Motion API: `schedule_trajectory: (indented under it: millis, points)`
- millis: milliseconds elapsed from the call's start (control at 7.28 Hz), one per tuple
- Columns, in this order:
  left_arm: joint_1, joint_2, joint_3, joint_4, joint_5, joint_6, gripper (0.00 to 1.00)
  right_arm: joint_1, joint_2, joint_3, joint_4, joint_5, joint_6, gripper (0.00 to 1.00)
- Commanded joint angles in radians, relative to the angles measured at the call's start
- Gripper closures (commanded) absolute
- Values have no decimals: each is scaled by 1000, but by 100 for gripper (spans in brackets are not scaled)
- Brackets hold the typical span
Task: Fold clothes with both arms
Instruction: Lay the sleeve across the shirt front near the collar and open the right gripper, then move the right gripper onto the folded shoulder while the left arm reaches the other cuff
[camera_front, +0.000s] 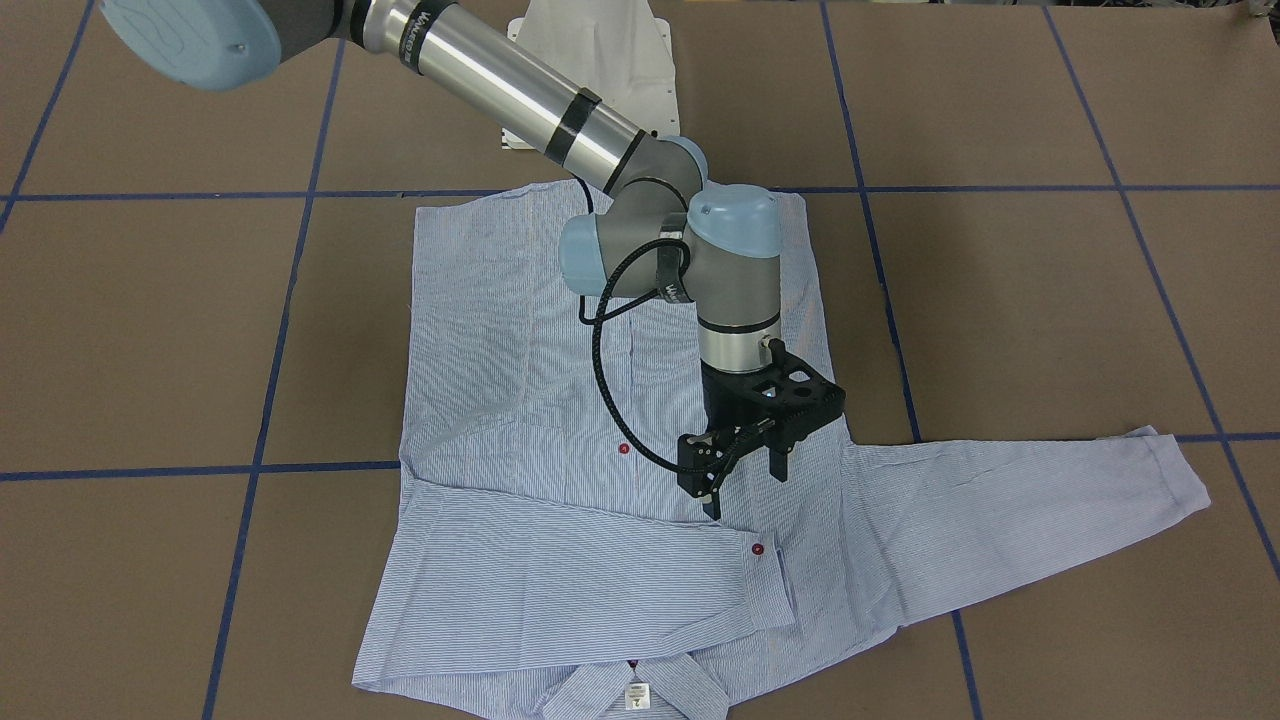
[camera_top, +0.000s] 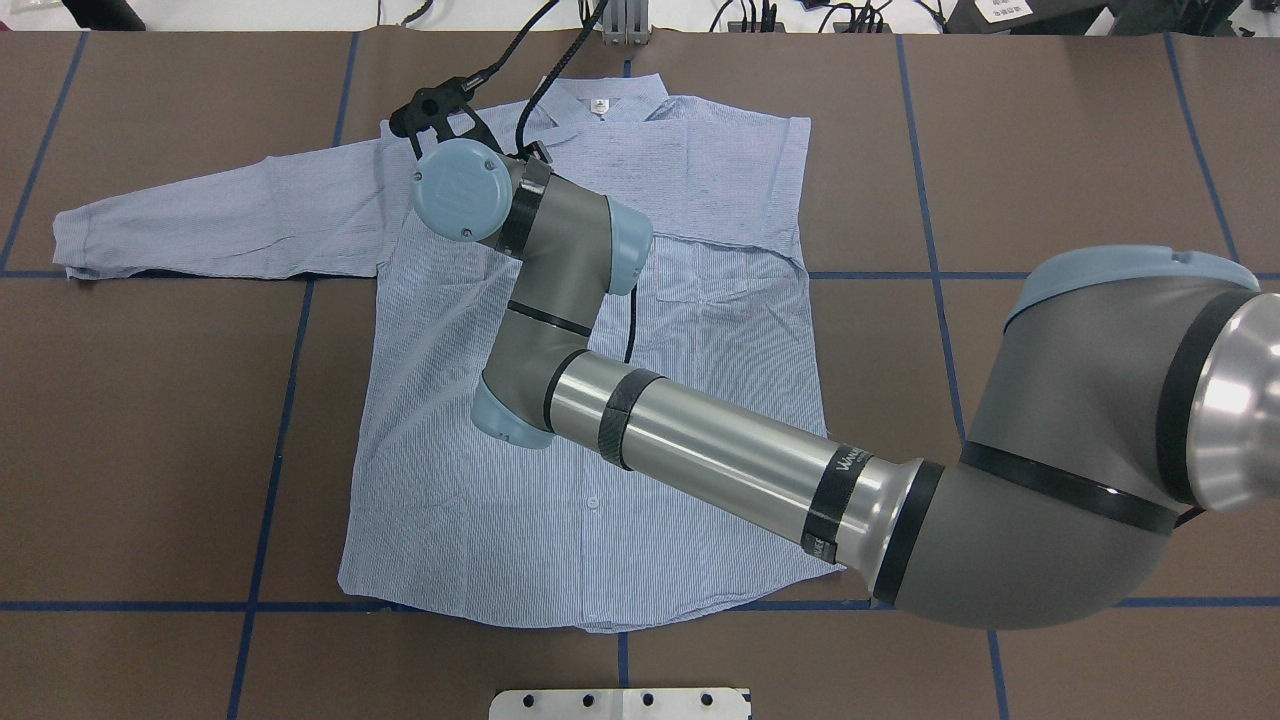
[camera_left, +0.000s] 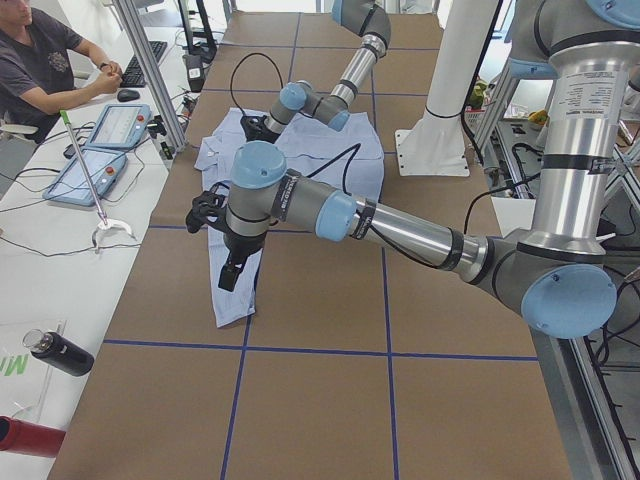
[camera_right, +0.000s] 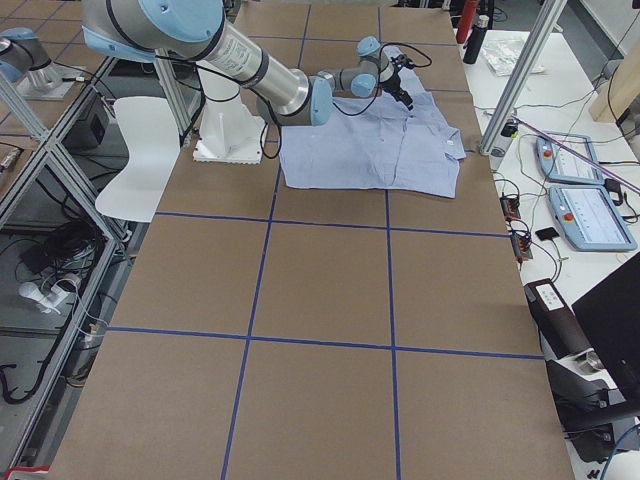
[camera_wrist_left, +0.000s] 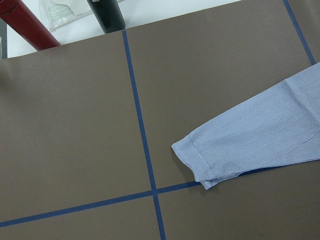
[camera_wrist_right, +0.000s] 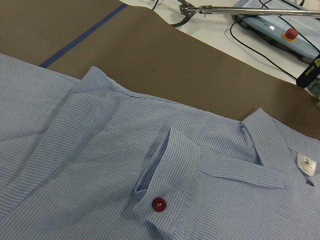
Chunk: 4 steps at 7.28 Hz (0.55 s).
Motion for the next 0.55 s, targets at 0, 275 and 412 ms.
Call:
schedule_trajectory:
  millis: [0, 275, 412]
  points:
    - [9, -9, 22, -15, 8, -83, 0, 36, -27, 100, -69, 81, 15, 1]
    - [74, -4, 64, -161, 9, -279, 0, 104, -128, 464, -466, 242, 12, 1]
    - [107, -4, 120, -250, 9, -346, 0, 150, -178, 580, -584, 361, 12, 1]
